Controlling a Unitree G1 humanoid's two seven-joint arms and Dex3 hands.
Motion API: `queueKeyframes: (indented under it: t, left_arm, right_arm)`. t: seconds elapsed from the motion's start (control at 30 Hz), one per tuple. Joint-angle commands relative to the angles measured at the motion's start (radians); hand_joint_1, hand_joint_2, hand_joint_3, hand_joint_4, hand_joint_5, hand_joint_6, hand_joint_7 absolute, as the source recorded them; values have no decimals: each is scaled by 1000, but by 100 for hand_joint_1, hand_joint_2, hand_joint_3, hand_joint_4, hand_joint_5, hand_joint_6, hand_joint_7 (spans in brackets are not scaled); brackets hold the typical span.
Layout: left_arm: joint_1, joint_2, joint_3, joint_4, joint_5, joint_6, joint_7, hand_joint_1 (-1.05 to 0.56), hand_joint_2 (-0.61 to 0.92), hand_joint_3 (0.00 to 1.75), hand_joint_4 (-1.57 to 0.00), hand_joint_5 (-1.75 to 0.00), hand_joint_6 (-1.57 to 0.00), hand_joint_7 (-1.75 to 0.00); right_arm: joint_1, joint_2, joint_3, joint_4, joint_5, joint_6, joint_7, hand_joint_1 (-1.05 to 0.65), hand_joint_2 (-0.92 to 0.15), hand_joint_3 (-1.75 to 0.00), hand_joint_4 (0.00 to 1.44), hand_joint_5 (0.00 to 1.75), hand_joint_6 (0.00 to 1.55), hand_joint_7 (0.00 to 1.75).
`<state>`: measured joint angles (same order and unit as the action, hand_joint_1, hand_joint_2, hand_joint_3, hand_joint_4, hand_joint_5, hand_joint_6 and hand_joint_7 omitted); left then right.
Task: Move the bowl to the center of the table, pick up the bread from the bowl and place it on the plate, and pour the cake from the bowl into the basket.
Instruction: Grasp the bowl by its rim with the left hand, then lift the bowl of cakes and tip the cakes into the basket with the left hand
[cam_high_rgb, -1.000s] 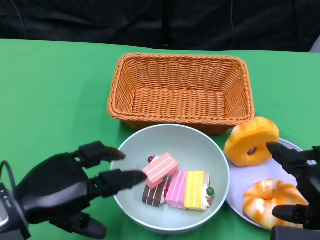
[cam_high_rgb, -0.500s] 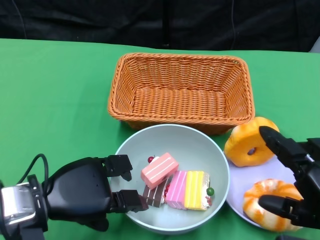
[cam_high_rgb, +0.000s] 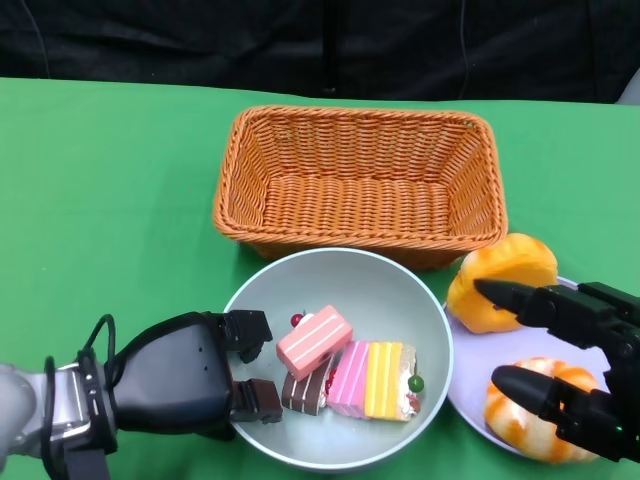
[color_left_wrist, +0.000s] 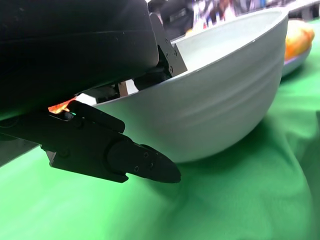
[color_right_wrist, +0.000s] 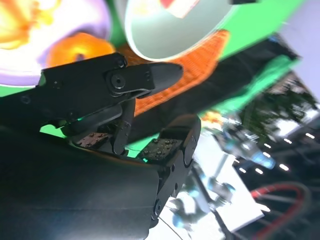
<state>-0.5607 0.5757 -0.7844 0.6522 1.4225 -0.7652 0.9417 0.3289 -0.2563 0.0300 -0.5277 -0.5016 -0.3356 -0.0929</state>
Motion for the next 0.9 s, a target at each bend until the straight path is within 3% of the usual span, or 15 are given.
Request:
queueKeyframes:
  t: [0.03, 0.1, 0.17, 0.23, 0.3, 0.33, 0.37, 0.43, 0.6, 0.73, 0.83, 0.9]
  left_arm:
    - [-25, 4, -44, 38, 8, 16, 96, -35, 89, 3, -87, -174, -83, -127]
    - [-28, 11, -57, 46, -12, 7, 102, -39, 92, 5, -92, -174, -81, -134]
    - [-26, 27, -60, 41, -33, -8, 91, -44, 90, 4, -93, -175, -84, -121]
    - [-20, 45, -58, 24, -46, -14, 90, -42, 90, 3, -96, -175, -88, -114]
    - [-6, 69, -49, -8, -62, -11, 80, -44, 90, 2, -98, -175, -89, -113]
    - [9, 88, -38, -35, -78, -15, 68, -45, 91, 4, -97, -175, -88, -123]
    - [19, 102, -30, -55, -91, -18, 58, -43, 91, 10, -97, -175, -82, -140]
    - [48, 134, -6, -108, -112, -17, 62, -40, 91, 14, -98, -175, -78, -160]
    - [126, 193, 55, -230, -172, -32, 49, -33, 90, 14, -98, -175, -73, -173]
    - [188, 201, 118, -315, -263, -67, 6, -25, 89, 18, -100, -175, -76, -175]
    - [232, 195, 177, -370, -394, -118, -91, -23, 50, 94, -104, -175, -79, -175]
    - [256, 190, 208, -395, -494, -159, -174, -20, 40, 118, -105, -175, -78, -175]
  right_arm:
    - [11, 21, -24, 34, 61, -96, -48, -20, -65, -67, 69, 113, 82, 40]
    - [11, 43, -21, 66, 115, -162, -63, -13, -43, -111, 72, 121, 86, 52]
    - [11, 63, -12, 94, 172, -221, -67, -7, -33, -133, 74, 126, 87, 70]
    - [19, 78, -12, 104, 201, -252, -62, -4, -31, -148, 79, 137, 89, 95]
    - [27, 87, -19, 111, 206, -275, -58, -5, -30, -158, 86, 149, 92, 109]
    - [29, 89, -25, 120, 203, -300, -61, -5, -28, -164, 90, 159, 94, 117]
    - [30, 91, -29, 128, 201, -319, -62, -6, -25, -169, 92, 166, 93, 125]
    - [37, 95, -37, 140, 201, -352, -61, -9, -22, -173, 95, 173, 93, 138]
    - [59, 105, -18, 173, 242, -396, -39, -11, -19, -175, 98, 175, 90, 151]
    - [68, 113, -10, 215, 221, -435, -33, -10, -19, -174, 98, 175, 88, 153]
    - [58, 119, -14, 247, 191, -459, -36, -8, -18, -174, 97, 175, 88, 154]
    - [46, 122, -18, 266, 175, -471, -39, -7, -18, -175, 96, 175, 88, 154]
